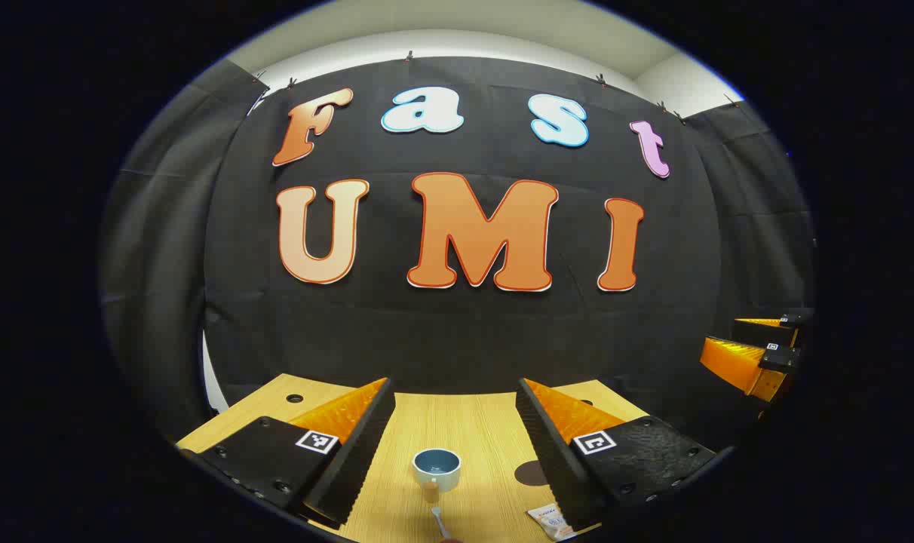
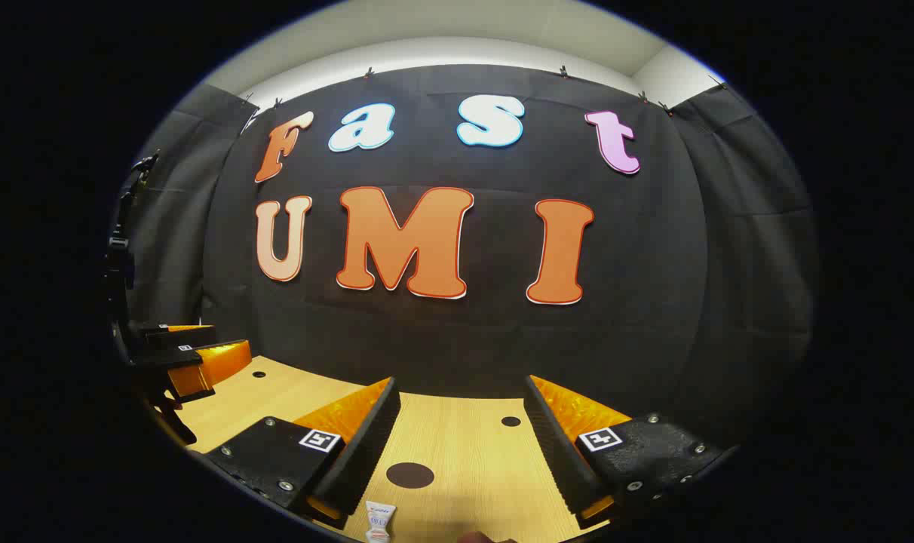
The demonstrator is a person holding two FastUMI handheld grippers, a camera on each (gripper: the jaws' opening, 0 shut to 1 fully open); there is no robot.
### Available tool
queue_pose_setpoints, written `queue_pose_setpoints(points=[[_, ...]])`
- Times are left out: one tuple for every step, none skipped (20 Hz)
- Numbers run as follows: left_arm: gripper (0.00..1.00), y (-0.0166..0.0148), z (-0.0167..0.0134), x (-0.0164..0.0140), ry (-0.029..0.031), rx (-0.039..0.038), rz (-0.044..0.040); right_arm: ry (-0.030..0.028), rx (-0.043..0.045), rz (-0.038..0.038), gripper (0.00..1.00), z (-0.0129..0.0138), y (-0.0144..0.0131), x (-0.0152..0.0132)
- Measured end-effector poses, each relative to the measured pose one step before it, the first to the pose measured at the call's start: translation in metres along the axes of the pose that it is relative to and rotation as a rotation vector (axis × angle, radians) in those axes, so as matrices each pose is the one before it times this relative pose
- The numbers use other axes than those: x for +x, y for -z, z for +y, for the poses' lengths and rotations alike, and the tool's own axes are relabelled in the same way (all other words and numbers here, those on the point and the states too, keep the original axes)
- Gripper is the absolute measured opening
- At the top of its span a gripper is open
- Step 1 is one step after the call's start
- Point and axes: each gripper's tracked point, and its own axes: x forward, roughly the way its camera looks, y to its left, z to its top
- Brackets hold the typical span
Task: Put the toothbrush and toothpaste on the desktop into the cup, then pick up the cup and place it on the coaster on the desktop.
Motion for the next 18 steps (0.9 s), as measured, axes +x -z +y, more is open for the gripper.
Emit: queue_pose_setpoints(points=[[0.97,-0.00223,-0.00128,-0.00041,0.00076,0.00246,-0.00272,-0.00256,0.0001,-0.00336,0.99,0.00003,-0.00081,0.00022],[0.97,-0.00202,-0.00012,-0.00036,-0.00334,0.00293,-0.00489,0.00123,-0.00011,-0.0023,0.99,-0.00101,-0.00102,-0.00044],[0.96,-0.0012,-0.00026,-0.00154,0.00064,0.00218,-0.00226,-0.00368,0.00306,-0.00359,0.99,-0.00031,-0.0002,0.00039],[0.97,0.0002,-0.00066,-0.00061,-0.00411,0.00302,-0.00216,-0.00328,0.00188,-0.00322,0.99,0.00099,-0.00098,-0.00024],[0.97,-0.0013,-0.00097,0.00034,-0.00167,0.00222,-0.00163,-0.00223,0.00072,0.00052,0.99,-0.00078,0.00064,0.00034],[0.97,-0.00153,0.00075,-0.00018,-0.00635,0.00455,-0.00377,-0.00564,0.00017,-0.00074,0.99,0.00017,0.00053,-0.00024],[0.97,-0.00205,0.00092,-0.00036,-0.00509,0.00787,-0.00497,-0.00162,-0.0018,0.00182,0.99,0.00043,0.00069,0.00051],[0.97,-0.00301,-0.00067,-0.00143,-0.00125,0.00693,-0.01357,-0.00592,0.00129,-0.00441,0.99,0.00068,-0.00155,0.00017],[0.97,-0.00484,-0.00052,-0.00028,-0.00318,0.00491,-0.00937,-0.00249,0.00013,-0.00561,0.99,-0.00056,-0.00266,0.00048],[0.96,-0.00155,0.00019,-0.00043,-0.00471,0.00184,-0.00667,-0.00408,0.00149,-0.00872,0.99,-0.00022,-0.00227,0.00084],[0.97,-0.0034,-0.00053,-0.00046,-0.00342,-0.00046,-0.00815,-0.00252,0.00313,-0.00896,0.99,-0.00012,-0.00238,0.00119],[0.97,-0.00185,-0.00219,-0.00048,-0.00306,-0.00154,-0.00846,-0.00512,0.00271,-0.00254,0.99,-0.00017,-0.00079,0.0009],[0.96,-0.00331,-0.00021,-0.00107,-0.00558,-0.0005,-0.00869,-0.00431,0.00045,-0.00077,0.99,0.00067,0.00093,-0.00012],[0.96,-0.00299,-0.00062,0.00015,-0.0047,-0.00108,-0.00659,-0.00361,-0.00114,0.00201,0.99,-0.0007,0.00095,0.00058],[0.96,-0.00273,-0.00138,-0.00039,-0.00311,-0.00325,-0.00501,-0.00731,-0.00154,0.00053,0.99,0.00091,0.00077,0.00023],[0.96,0.00114,-0.00246,-0.00078,-0.00192,-0.00497,-0.00259,-0.00599,-0.00378,0.00297,0.99,-0.00049,0.001,-0.00013],[0.96,0.00124,-0.00118,-0.00024,-0.00283,-0.0048,0.00308,-0.01079,-0.00272,0.0025,0.99,-0.00003,0.00193,-0.00055],[0.97,-0.00029,-0.0007,-0.00072,-0.00544,-0.00272,0.00181,-0.00705,-0.00366,0.00449,0.99,-0.00043,0.00151,-0.00021]])
